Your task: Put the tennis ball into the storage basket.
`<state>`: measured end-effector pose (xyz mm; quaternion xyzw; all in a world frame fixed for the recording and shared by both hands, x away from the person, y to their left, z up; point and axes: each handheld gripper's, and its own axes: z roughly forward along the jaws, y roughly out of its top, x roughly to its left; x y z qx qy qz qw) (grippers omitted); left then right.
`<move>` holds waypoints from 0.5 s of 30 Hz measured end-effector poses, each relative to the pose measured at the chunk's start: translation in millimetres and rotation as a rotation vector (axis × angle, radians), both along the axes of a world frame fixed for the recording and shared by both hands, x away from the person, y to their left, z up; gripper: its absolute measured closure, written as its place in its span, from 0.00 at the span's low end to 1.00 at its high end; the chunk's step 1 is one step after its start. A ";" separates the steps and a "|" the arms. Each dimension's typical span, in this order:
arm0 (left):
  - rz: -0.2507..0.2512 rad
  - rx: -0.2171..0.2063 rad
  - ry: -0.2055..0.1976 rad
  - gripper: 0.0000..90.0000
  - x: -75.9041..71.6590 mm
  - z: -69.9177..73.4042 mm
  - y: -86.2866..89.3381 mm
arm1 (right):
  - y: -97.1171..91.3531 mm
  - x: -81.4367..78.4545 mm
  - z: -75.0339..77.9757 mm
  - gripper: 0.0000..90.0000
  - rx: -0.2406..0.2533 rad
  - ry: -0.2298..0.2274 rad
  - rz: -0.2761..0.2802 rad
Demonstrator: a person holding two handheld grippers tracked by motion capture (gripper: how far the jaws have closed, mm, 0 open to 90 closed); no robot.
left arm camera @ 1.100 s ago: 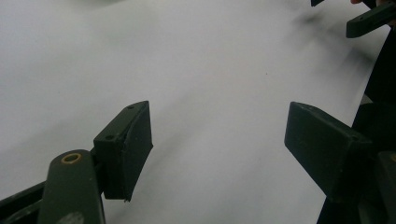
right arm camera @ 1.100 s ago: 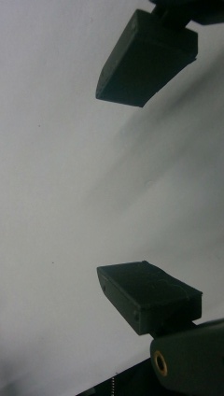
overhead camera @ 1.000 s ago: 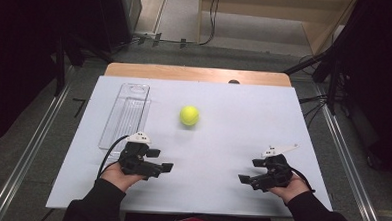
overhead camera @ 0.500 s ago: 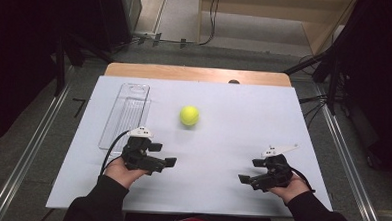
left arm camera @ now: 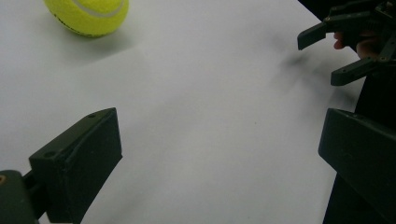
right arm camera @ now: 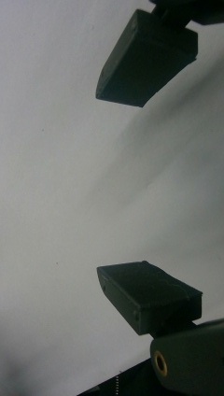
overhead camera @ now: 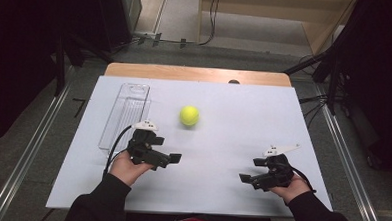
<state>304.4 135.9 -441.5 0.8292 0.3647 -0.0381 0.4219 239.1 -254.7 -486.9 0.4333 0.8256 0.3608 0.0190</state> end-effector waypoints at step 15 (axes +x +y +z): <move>0.035 0.058 -0.021 0.07 14.4 -1.3 -11.2 | 0.7 1.0 -0.5 0.14 0.013 -0.011 -0.021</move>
